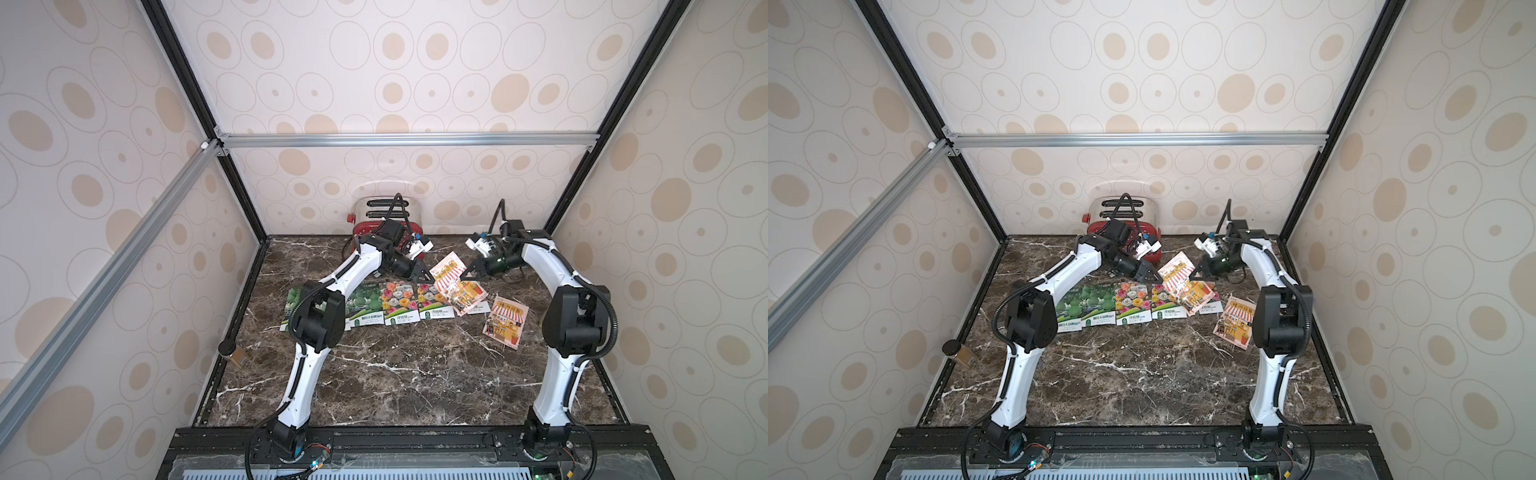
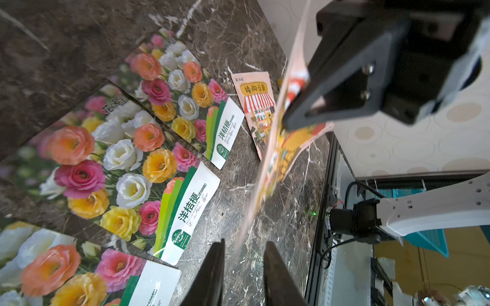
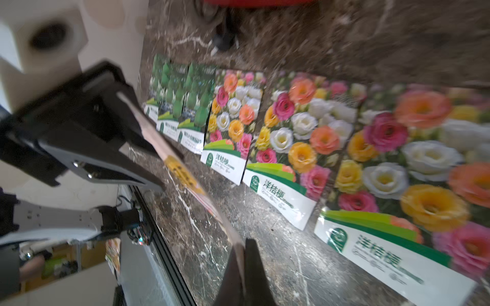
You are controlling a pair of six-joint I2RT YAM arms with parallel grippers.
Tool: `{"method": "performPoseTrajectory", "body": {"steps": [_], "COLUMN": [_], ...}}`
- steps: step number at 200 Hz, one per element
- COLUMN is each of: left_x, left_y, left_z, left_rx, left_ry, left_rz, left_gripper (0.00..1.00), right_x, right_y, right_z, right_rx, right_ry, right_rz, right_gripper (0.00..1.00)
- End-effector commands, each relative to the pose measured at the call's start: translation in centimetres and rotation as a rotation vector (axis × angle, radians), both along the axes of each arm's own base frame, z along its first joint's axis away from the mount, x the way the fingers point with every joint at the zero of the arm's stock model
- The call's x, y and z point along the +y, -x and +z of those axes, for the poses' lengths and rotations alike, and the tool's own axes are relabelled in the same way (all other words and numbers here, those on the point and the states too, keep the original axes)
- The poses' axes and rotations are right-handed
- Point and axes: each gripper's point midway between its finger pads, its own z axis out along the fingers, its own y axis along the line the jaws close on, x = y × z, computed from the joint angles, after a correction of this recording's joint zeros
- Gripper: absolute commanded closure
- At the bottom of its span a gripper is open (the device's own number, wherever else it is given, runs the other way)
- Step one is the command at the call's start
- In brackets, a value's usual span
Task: Arrange the seed packets in a row
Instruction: Place the seed packet at the center of the board.
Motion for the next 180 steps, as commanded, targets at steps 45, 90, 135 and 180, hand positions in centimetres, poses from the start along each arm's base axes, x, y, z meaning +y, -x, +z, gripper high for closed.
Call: {"method": "performPoseTrajectory", "body": {"steps": [45,90,135,180], "left_x": [4.3,4.9,4.9,4.7], "left_y": [-0.2,1.2,1.1,0.8], "left_z": [6.3,6.4,5.8,5.7], "left_rx": [-0.148,-0.145,-0.134,-0.132], "left_ry": [0.080,0.081,0.081,0.085], "left_rz": [0.113,0.082,0.081,0.082], "left_gripper": [0.73,0.73,0.73,0.72], "right_x": [-10.1,-12.3,-14.5,-16.3], "right_y": [-6.0,-5.9,-5.5,-5.0], "right_z": [-2.4,-7.3,-9.6,-11.7], "right_rx": [0.200,0.283,0.348,0.394], "right_ry": [-0.041,0.013,0.109,0.201], "right_rz": [-0.209,-0.267,-0.307,-0.342], "right_gripper": [1.00,1.00,1.00,1.00]}}
